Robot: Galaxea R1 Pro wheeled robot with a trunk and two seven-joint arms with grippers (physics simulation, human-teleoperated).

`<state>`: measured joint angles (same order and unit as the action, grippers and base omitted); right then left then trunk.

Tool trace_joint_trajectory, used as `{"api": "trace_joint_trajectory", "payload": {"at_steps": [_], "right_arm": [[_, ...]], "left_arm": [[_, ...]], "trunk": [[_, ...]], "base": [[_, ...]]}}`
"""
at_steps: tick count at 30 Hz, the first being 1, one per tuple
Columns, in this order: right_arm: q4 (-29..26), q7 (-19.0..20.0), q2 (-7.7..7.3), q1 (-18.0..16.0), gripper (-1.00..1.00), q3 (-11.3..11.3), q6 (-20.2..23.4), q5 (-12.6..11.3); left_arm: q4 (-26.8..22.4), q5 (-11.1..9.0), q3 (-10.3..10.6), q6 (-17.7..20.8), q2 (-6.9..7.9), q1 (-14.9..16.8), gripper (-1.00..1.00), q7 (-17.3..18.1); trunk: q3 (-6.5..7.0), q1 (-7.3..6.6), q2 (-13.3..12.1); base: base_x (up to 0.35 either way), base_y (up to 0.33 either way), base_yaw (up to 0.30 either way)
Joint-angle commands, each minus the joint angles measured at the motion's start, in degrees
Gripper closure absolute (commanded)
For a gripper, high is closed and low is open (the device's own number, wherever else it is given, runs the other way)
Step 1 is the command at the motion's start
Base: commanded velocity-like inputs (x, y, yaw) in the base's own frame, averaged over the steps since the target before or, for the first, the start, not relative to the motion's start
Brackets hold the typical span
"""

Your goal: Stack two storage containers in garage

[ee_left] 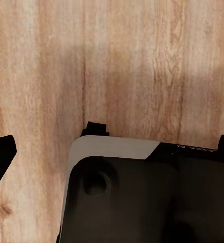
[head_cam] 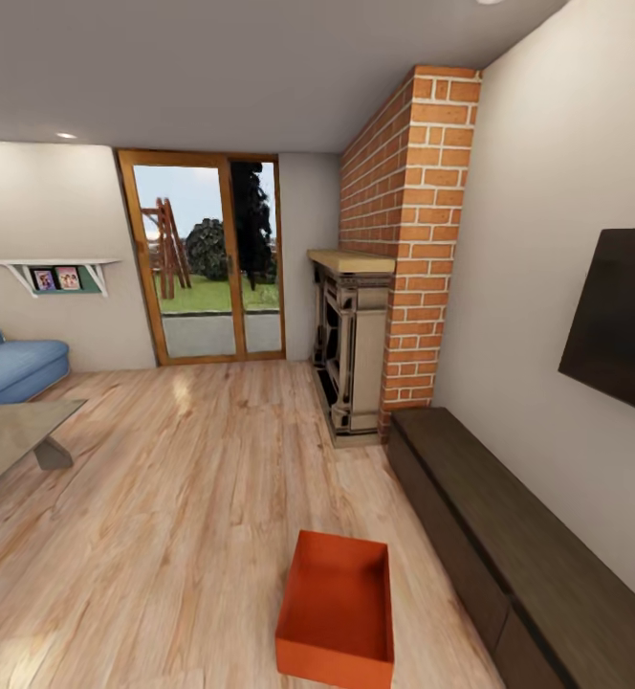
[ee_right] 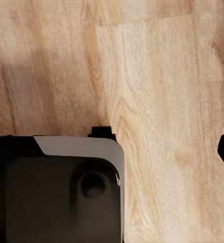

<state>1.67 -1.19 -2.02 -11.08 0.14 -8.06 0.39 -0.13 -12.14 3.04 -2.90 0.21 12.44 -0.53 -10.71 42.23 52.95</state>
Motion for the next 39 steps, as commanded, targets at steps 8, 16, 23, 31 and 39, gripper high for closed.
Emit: {"api": "trace_joint_trajectory", "payload": {"at_steps": [8, 16, 23, 31, 39], "right_arm": [[0.18, -0.21, 0.14, -0.08, -1.00, -0.16, -0.44, 0.04], [0.18, -0.21, 0.17, -0.08, -1.00, -0.23, -0.40, 0.02], [0.18, -0.21, 0.17, -0.08, -1.00, -0.20, -0.38, 0.05], [0.18, -0.21, 0.17, -0.08, -1.00, -0.09, -0.38, 0.05], [0.18, -0.21, 0.23, -0.08, -1.00, -0.22, -0.43, -0.03]], "left_arm": [[0.05, -0.48, 0.38, -0.18, -0.03, 0.04, -1.00, -0.04], [0.05, -0.49, 0.38, -0.18, -0.03, 0.04, -1.00, -0.05], [0.05, -0.49, 0.37, -0.18, 0.02, 0.04, -1.00, -0.05], [0.05, -0.48, 0.38, -0.18, -0.02, 0.04, -1.00, -0.01], [0.05, -0.43, 0.34, -0.18, 0.01, 0.04, -1.00, -0.06]], "trunk": [[-0.08, 0.03, 0.05], [-0.08, 0.03, 0.05], [-0.08, 0.03, 0.05], [-0.08, 0.03, 0.05], [-0.08, 0.03, 0.05]], "base": [[0.287, 0.000, 0.000], [0.319, 0.000, 0.000], [0.320, 0.000, 0.000], [0.207, 0.000, 0.000], [0.013, 0.000, -0.064]]}}
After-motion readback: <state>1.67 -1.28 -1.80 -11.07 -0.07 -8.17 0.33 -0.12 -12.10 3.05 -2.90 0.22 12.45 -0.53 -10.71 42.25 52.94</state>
